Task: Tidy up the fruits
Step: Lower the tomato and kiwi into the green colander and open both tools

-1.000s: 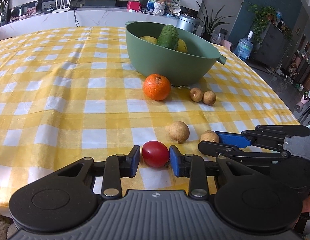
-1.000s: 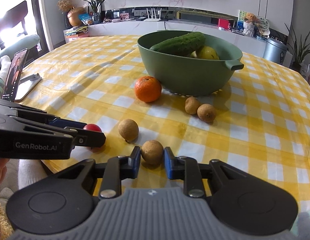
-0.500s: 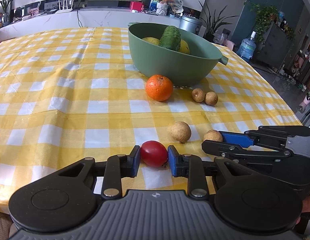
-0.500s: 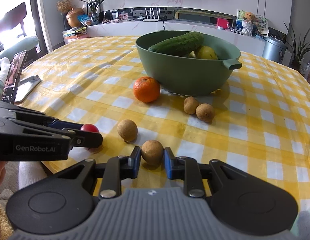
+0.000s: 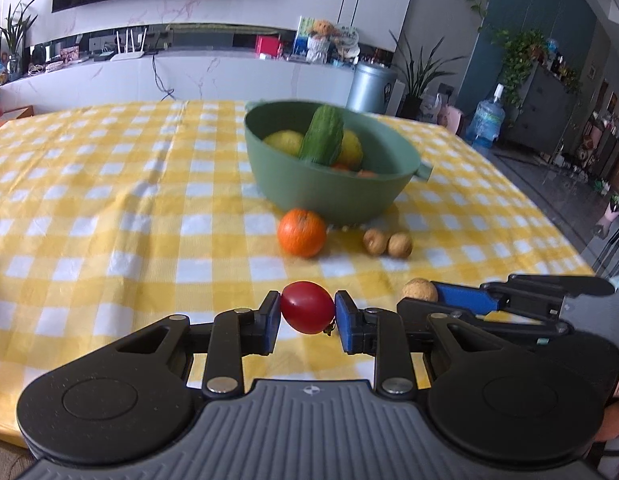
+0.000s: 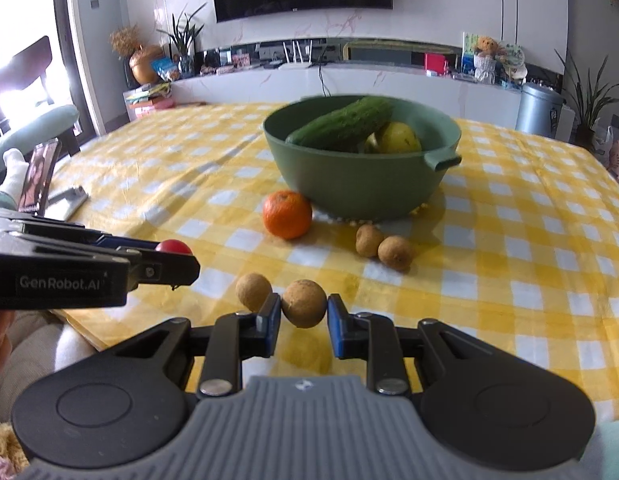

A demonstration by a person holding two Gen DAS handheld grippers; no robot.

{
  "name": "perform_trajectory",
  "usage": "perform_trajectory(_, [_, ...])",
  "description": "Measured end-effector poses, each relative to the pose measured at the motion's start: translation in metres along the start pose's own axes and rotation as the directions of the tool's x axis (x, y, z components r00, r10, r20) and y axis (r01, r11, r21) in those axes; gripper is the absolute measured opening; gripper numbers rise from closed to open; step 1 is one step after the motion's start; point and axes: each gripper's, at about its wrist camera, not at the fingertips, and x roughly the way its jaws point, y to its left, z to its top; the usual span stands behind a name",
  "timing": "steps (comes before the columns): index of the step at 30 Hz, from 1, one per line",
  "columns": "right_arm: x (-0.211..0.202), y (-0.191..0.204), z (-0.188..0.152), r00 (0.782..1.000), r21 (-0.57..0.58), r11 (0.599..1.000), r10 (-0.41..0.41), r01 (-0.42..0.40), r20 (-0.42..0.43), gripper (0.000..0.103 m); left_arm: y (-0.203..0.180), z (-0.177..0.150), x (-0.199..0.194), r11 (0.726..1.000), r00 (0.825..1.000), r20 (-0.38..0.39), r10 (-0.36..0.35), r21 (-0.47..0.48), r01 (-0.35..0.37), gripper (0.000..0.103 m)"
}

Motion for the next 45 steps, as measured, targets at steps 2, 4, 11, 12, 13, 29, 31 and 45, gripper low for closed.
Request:
perform_trajectory(2, [-0.006, 0.0, 0.004, 1.0, -0.006, 1.0, 0.0, 0.001, 0.024, 0.021, -0.001, 0.008, -0.003, 1.0, 1.0, 0.015, -0.01, -0.009, 0.01, 0.032])
perform_trajectory(4, [-0.012, -0.002, 0.009, 0.999, -0.008, 1.0, 0.0, 0.001, 0.047, 0.022, -0.003, 0.016, -0.005, 1.0, 1.0, 0.027, -0.015, -0.009, 0.015, 0.032])
perform_trajectory(11, [-0.027, -0.015, 0.028, 0.994, -0.002, 1.0, -0.008, 0.008, 0.11, 0.022, -0.018, 0.042, -0.003, 0.999, 0.998, 0.053, -0.02, 0.034, 0.018, 0.032])
perform_trajectory(12, [-0.029, -0.017, 0.031, 0.993, -0.004, 1.0, -0.012, 0.013, 0.119, 0.022, -0.021, 0.046, -0.002, 0.999, 0.998, 0.056, -0.022, 0.041, 0.019, 0.032])
perform_trajectory(13, [-0.03, -0.02, 0.034, 0.992, -0.006, 1.0, -0.016, 0.017, 0.129, 0.021, -0.023, 0.049, -0.001, 0.999, 0.998, 0.059, -0.023, 0.049, 0.02, 0.032])
perform_trajectory(29, [0.011, -0.065, 0.101, 0.996, -0.173, 0.984, -0.024, 0.039, 0.088, 0.021, -0.044, 0.11, 0.044, 0.997, 1.0, 0.008, -0.009, 0.079, 0.008, 0.032])
perform_trajectory(31, [0.021, -0.069, 0.108, 0.998, -0.187, 0.982, -0.021, 0.031, 0.059, 0.021, -0.043, 0.114, 0.052, 0.997, 1.0, -0.012, -0.011, 0.08, 0.012, 0.032])
perform_trajectory(45, [0.079, -0.089, 0.136, 0.981, -0.2, 0.977, 0.028, -0.067, -0.192, 0.021, -0.038, 0.125, 0.092, 0.997, 0.99, -0.136, -0.034, 0.058, 0.043, 0.032])
